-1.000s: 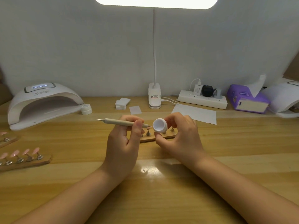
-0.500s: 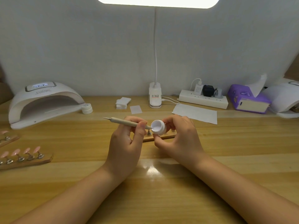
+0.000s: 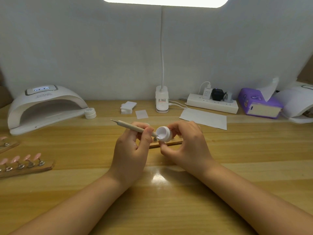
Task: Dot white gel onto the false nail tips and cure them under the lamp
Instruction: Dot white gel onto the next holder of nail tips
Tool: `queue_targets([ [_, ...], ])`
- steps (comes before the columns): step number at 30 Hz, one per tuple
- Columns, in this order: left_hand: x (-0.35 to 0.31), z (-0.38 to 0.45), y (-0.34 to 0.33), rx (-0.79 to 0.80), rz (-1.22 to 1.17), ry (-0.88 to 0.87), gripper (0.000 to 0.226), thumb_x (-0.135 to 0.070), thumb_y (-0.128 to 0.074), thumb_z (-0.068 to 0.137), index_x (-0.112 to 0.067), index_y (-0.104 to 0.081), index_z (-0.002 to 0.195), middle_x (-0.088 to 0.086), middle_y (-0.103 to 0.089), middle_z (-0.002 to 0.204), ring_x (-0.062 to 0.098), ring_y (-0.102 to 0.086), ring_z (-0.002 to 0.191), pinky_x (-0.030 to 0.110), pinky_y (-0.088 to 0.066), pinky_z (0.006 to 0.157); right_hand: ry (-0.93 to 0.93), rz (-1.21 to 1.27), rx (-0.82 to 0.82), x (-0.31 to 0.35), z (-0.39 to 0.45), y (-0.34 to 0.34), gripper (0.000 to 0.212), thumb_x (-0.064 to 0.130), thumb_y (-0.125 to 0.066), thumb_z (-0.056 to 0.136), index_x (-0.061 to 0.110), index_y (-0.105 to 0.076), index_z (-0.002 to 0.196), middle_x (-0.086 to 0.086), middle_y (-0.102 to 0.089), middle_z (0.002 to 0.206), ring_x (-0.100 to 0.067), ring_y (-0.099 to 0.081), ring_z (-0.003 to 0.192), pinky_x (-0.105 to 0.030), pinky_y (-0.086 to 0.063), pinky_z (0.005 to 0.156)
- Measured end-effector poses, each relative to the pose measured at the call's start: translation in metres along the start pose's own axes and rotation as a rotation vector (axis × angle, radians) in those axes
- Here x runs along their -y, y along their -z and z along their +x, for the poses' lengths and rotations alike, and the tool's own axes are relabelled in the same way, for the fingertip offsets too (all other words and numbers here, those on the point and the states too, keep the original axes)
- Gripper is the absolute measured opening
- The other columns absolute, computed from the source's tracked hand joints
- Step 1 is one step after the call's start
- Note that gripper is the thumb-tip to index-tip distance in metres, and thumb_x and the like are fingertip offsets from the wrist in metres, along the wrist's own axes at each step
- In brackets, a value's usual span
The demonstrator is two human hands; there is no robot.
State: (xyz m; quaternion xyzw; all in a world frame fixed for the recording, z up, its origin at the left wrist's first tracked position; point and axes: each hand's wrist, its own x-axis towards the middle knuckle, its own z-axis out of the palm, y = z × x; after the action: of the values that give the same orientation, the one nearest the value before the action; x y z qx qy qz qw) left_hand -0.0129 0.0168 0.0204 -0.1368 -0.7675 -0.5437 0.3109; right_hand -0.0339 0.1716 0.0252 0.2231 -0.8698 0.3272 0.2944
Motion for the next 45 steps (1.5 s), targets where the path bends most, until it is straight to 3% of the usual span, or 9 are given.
queue_targets([
  [9,0.0008,0.0006,0.0,-0.011,-0.012,0.016,0.016,-0.03,-0.05,0.092,-0.02,-0.061,0.088,-0.016,-0.064,0.074,0.004,-0.062,0.074,0.011,-0.045,0.064,0.002,-0.004,0.016,-0.0001,0.0,0.0003,0.031,0.025,-0.08,0.07,0.014,-0.065,0.095,0.003,-0.061,0.085,-0.016,-0.051,0.084,-0.041,-0.043,0.077],
  [16,0.0006,0.0009,0.0008,-0.046,-0.048,0.014,0.013,-0.029,-0.048,0.094,-0.025,-0.059,0.088,-0.006,-0.064,0.08,0.006,-0.062,0.073,0.01,-0.045,0.065,-0.006,0.001,0.025,-0.0011,0.0001,0.0,0.031,0.027,-0.079,0.071,0.015,-0.064,0.096,0.003,-0.062,0.086,-0.015,-0.05,0.084,-0.041,-0.043,0.078],
  [21,0.0004,0.0015,0.0004,-0.074,-0.102,0.034,0.013,-0.033,-0.048,0.094,-0.028,-0.059,0.089,-0.002,-0.066,0.083,0.009,-0.063,0.071,0.017,-0.051,0.065,-0.015,0.017,0.021,-0.0006,0.0,-0.0001,0.031,0.027,-0.08,0.071,0.016,-0.065,0.095,0.004,-0.061,0.085,-0.013,-0.05,0.084,-0.041,-0.043,0.079],
  [28,-0.0007,0.003,-0.0001,-0.109,-0.225,0.128,0.017,-0.038,-0.049,0.09,-0.025,-0.061,0.087,-0.014,-0.066,0.072,-0.001,-0.061,0.067,0.01,-0.047,0.063,-0.025,0.03,0.029,0.0016,-0.0001,0.0006,0.031,0.027,-0.079,0.072,0.015,-0.066,0.096,0.004,-0.063,0.086,-0.014,-0.051,0.086,-0.041,-0.043,0.082],
  [37,-0.0004,0.0038,-0.0002,-0.106,-0.245,0.189,0.023,-0.038,-0.051,0.088,-0.019,-0.064,0.088,-0.012,-0.067,0.071,-0.002,-0.061,0.066,0.009,-0.046,0.062,-0.024,0.047,0.03,0.0032,-0.0004,0.001,0.03,0.029,-0.079,0.073,0.015,-0.066,0.096,0.005,-0.062,0.086,-0.014,-0.052,0.086,-0.041,-0.043,0.081],
  [45,0.0013,0.0058,-0.0001,-0.142,-0.246,0.213,0.017,-0.027,-0.052,0.096,-0.018,-0.063,0.086,-0.012,-0.068,0.067,-0.001,-0.061,0.064,0.01,-0.047,0.06,-0.026,0.057,0.021,0.0022,-0.0008,0.0003,0.03,0.028,-0.079,0.073,0.014,-0.066,0.095,0.004,-0.063,0.086,-0.014,-0.052,0.085,-0.042,-0.044,0.08],
])
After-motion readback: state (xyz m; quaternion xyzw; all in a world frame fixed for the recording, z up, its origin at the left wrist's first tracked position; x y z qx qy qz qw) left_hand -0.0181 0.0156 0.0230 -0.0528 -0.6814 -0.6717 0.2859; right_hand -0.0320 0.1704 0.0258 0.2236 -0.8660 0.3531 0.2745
